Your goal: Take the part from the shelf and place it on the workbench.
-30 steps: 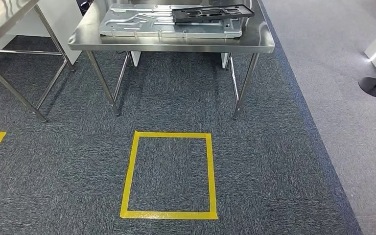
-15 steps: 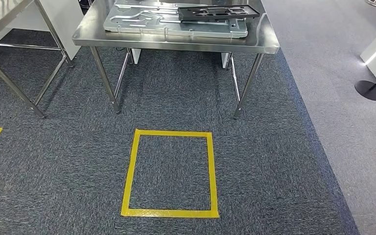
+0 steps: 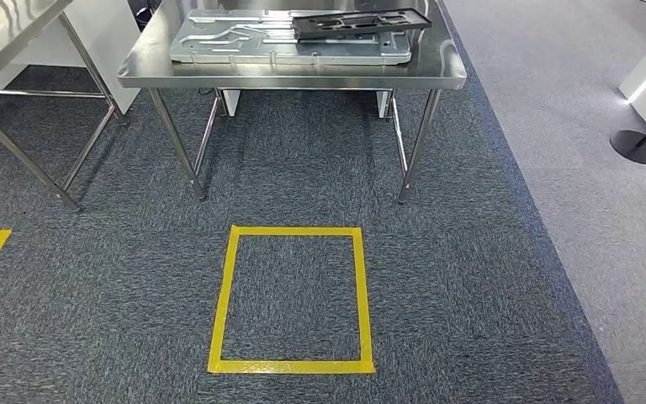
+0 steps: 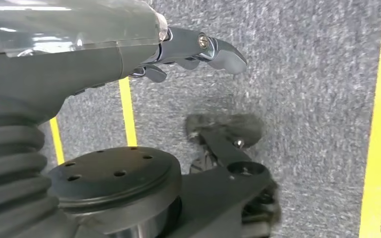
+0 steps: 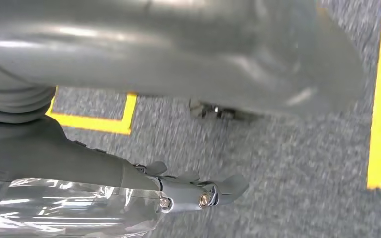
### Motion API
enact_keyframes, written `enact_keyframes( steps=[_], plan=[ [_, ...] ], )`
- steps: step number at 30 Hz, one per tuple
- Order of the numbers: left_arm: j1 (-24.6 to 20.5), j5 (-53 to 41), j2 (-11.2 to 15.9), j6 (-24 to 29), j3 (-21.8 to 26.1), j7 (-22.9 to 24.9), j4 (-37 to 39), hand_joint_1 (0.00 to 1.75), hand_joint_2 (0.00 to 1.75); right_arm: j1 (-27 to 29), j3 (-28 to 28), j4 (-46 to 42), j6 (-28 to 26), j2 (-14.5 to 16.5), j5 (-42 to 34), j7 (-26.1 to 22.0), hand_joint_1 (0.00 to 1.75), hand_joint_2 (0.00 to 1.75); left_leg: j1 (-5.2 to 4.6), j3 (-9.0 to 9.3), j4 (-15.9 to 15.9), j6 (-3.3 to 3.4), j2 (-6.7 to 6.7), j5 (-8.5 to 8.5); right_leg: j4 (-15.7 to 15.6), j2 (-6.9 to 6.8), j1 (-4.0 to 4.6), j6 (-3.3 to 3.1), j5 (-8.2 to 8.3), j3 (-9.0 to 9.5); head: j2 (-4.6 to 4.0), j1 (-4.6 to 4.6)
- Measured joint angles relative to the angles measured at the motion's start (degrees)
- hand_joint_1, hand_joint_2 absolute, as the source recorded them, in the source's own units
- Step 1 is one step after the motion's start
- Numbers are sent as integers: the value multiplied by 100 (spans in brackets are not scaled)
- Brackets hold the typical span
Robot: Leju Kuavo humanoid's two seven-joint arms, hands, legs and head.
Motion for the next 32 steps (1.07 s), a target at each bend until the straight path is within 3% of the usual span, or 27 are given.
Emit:
enact_keyframes(
  steps=[1,2,3,6,8,10,12,13,15,16,17,18,21,23,25,27,28,30,32],
  plan=[
    [8,1,-1,26,1,-32,0,0,175,8,-18,0,41,-2,-21,-18,0,0,2,-100,271,-13,0,-102,3,0,3,3,9,-15,0,0],
    [17,6,-1,34,4,-45,0,0,175,15,-35,0,49,-5,-29,-24,0,0,5,-104,347,-22,1,-95,6,0,4,10,18,-24,0,0],
    [23,11,-2,28,9,-39,0,0,175,19,-48,0,44,-7,-27,-25,0,0,8,10,188,-24,1,15,10,2,2,20,26,-27,0,0],
    [13,7,-1,-9,24,17,0,0,175,10,-62,-1,29,-9,-2,-22,0,0,14,679,-981,19,-6,446,50,9,7,81,29,-24,0,1],
    [0,-35,0,-55,24,50,0,0,87,2,-72,-2,19,-9,15,-14,0,0,-4,841,-1316,95,-19,506,75,13,21,145,7,-30,0,1],
    [1,-91,0,-88,24,80,0,0,0,3,-89,-2,7,-10,23,6,0,0,-22,820,-1331,186,-22,549,78,14,11,205,4,-36,0,1],
    [0,-140,-1,-97,24,126,0,0,0,10,-102,-1,-5,-11,24,36,0,0,-16,800,-1359,268,-9,615,249,13,-10,262,-135,-97,0,2],
    [0,-156,-2,-102,24,150,0,0,0,13,-106,-1,-10,-13,25,52,0,0,-9,781,-1370,297,0,644,495,12,-17,288,-314,-196,0,2],
    [6,-177,-1,-118,24,184,0,0,0,21,-113,0,-27,-16,33,87,0,0,-18,723,-1369,321,16,672,1271,12,-25,326,-774,-529,0,2],
    [13,-182,0,-128,24,192,0,0,0,31,-118,0,-42,-17,39,104,0,0,-26,694,-1367,323,22,685,1599,11,-26,332,-916,-668,0,2],
    [19,-190,1,-133,24,199,0,0,0,45,-124,0,-58,-18,47,125,0,0,-34,672,-1364,323,24,696,1747,12,-25,327,-945,-718,0,2],
    [24,-196,1,-136,24,204,0,0,0,58,-130,0,-71,-18,53,140,0,0,-42,661,-1362,321,25,704,1651,12,-20,309,-855,-648,0,2],
    [27,-204,-10,-141,24,217,0,0,0,68,-142,0,-81,-31,77,161,0,0,-66,666,-1354,298,25,724,471,4,40,179,-308,-11,0,2],
    [18,-205,-23,-145,24,219,0,0,87,65,-145,0,-81,-49,89,161,0,0,-70,649,-1345,253,27,739,24,-12,91,106,-155,187,0,1],
    [12,-205,-26,-147,24,220,0,0,175,70,-145,0,-81,-55,98,165,0,87,-67,639,-1357,190,30,756,-34,-16,98,70,-123,179,0,1],
    [10,-203,-23,-147,24,226,0,0,175,69,-145,0,-82,-55,112,178,0,175,-66,587,-1243,133,23,674,-109,-22,66,25,-65,200,0,0],
    [10,-201,-22,-146,24,246,0,0,175,65,-145,0,-82,-55,120,191,0,175,-64,489,-1025,107,17,541,-146,-26,47,5,-38,210,0,0],
    [19,-203,-21,-149,26,345,0,0,175,56,-145,0,-80,-51,144,225,0,175,-41,148,-292,56,8,171,-157,-31,44,-20,-27,206,0,-1],
    [31,-213,-21,-162,27,447,0,0,175,54,-145,0,-78,-47,163,260,0,175,-22,-119,265,19,8,-32,-149,-31,47,-28,-31,200,0,-1]
  ],
)
